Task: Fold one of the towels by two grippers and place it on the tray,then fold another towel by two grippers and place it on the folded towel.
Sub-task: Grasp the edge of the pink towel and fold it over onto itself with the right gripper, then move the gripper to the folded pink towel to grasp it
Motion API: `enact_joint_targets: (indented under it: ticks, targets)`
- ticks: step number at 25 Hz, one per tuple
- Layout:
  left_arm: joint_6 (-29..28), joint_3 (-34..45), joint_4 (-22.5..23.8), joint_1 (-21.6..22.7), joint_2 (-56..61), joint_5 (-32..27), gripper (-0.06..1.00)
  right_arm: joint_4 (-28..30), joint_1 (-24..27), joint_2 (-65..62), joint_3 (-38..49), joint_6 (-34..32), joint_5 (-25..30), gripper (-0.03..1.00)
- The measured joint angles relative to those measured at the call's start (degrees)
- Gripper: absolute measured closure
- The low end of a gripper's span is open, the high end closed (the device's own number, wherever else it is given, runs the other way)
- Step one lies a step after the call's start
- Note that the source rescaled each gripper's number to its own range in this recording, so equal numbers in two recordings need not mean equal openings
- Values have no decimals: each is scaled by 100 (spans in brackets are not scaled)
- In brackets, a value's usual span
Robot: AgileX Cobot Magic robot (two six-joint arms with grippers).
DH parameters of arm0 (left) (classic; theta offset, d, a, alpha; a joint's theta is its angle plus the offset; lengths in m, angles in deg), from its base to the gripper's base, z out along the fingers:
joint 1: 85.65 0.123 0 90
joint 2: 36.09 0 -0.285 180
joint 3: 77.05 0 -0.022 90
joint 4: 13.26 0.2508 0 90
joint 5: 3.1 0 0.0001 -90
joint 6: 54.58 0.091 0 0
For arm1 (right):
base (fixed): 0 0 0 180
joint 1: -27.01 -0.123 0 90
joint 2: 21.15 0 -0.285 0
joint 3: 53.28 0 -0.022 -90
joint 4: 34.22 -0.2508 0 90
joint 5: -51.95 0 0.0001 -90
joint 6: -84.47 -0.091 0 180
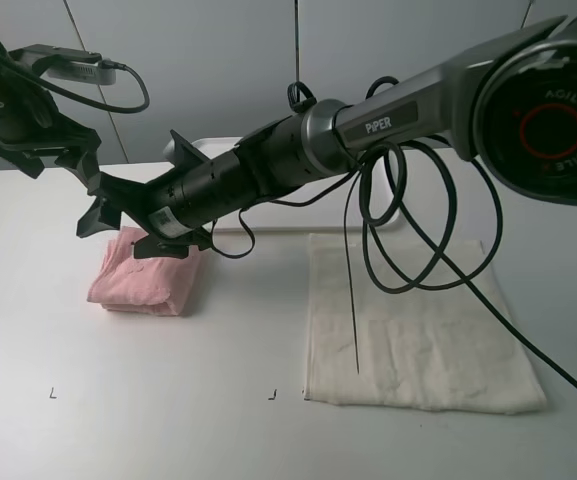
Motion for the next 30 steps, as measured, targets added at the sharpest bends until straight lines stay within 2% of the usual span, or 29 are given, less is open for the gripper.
enact_joint_targets:
  ticks: [5, 8, 14, 19, 22, 26, 28, 29, 30]
  targets:
    - [13, 0, 0, 0, 0, 46, -4, 1561, 435, 0, 0, -1415, -24, 19]
    - [13, 0, 0, 0, 0, 46, -4, 2222, 531, 0, 0, -2124, -51, 19]
    - [13, 0, 0, 0, 0, 11, -4, 2438, 531, 147, -12, -2411, -11, 19]
    - [43, 0, 0, 0, 0, -28, -4, 1964, 531, 368, -15, -2182, -1, 23]
    - [57, 0, 0, 0, 0, -39, -4, 1816, 521, 448, -15, -2026, -1, 35]
    - [57, 0, 0, 0, 0, -39, -4, 1760, 521, 506, -15, -1798, -26, 64]
    - [59, 0, 0, 0, 0, -39, -4, 1582, 521, 519, -15, -1607, -15, 86]
    - [59, 0, 0, 0, 0, -39, -4, 1469, 521, 519, -15, -1488, 10, 92]
    - [59, 0, 0, 0, 0, -39, -4, 1363, 521, 519, -15, -1361, 43, 92]
